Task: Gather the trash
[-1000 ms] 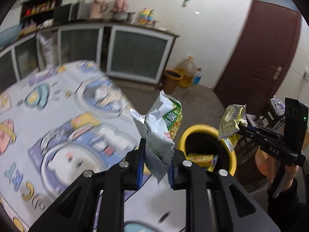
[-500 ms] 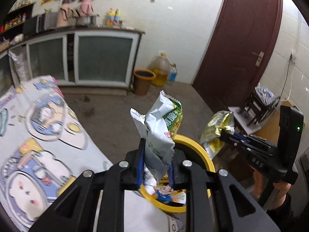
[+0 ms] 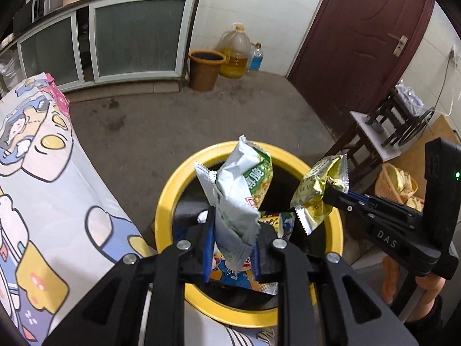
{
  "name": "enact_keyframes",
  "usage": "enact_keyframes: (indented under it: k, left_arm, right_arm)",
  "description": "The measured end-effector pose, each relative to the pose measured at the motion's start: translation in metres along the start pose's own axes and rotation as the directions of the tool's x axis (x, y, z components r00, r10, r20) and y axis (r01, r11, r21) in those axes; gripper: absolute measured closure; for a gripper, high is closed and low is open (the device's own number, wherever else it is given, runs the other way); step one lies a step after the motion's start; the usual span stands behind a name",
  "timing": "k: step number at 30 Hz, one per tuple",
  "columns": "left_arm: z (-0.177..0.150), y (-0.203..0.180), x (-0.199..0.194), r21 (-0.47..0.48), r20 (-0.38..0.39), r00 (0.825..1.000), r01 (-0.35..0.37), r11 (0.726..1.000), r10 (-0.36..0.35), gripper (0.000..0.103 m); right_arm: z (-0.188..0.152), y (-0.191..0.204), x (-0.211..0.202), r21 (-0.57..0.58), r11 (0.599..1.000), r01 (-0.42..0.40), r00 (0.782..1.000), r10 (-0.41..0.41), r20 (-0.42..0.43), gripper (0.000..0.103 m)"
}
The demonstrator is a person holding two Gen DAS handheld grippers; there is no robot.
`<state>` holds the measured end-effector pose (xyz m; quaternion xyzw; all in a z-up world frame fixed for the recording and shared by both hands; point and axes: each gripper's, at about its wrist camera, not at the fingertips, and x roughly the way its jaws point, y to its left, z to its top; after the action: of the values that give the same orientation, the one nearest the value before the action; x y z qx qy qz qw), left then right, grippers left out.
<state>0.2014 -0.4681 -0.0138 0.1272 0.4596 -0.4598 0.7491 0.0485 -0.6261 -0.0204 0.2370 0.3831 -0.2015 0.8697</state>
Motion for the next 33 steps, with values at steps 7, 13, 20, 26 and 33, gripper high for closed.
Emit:
enact_keyframes:
  k: [7,13,20,26,33]
  left_arm:
    - [-0.007,-0.001,0.026,-0.02,-0.055,0.998,-0.006,1.0,0.005,0.083]
    - [-0.008,0.007,0.021,-0.06,-0.04,0.999,-0.018,0.998,0.015,0.044]
    - [-0.009,0.023,-0.003,-0.125,0.009,1.0,-0.007,0.992,0.008,0.023]
    - [-0.018,0.038,-0.038,-0.17,0.092,0.995,-0.009,0.985,0.025,0.008]
    - [-0.047,0.072,-0.091,-0.297,0.2,0.978,-0.002,0.955,0.064,0.008]
  right_arm:
    - [-0.004,0.0,0.024,0.022,1.0,0.0,0.998,0.002,-0.065,0.09]
    - [0.001,0.003,0.028,0.031,0.999,0.019,0.997,-0.017,-0.078,0.074]
    - [0.007,0.0,0.015,0.052,0.997,0.052,0.998,-0.05,-0.046,0.058]
    - [0.004,0.004,-0.002,0.049,0.995,0.087,0.996,-0.087,-0.007,0.043]
    - [-0.009,0.019,-0.03,0.066,0.989,0.134,0.982,-0.142,0.124,0.008]
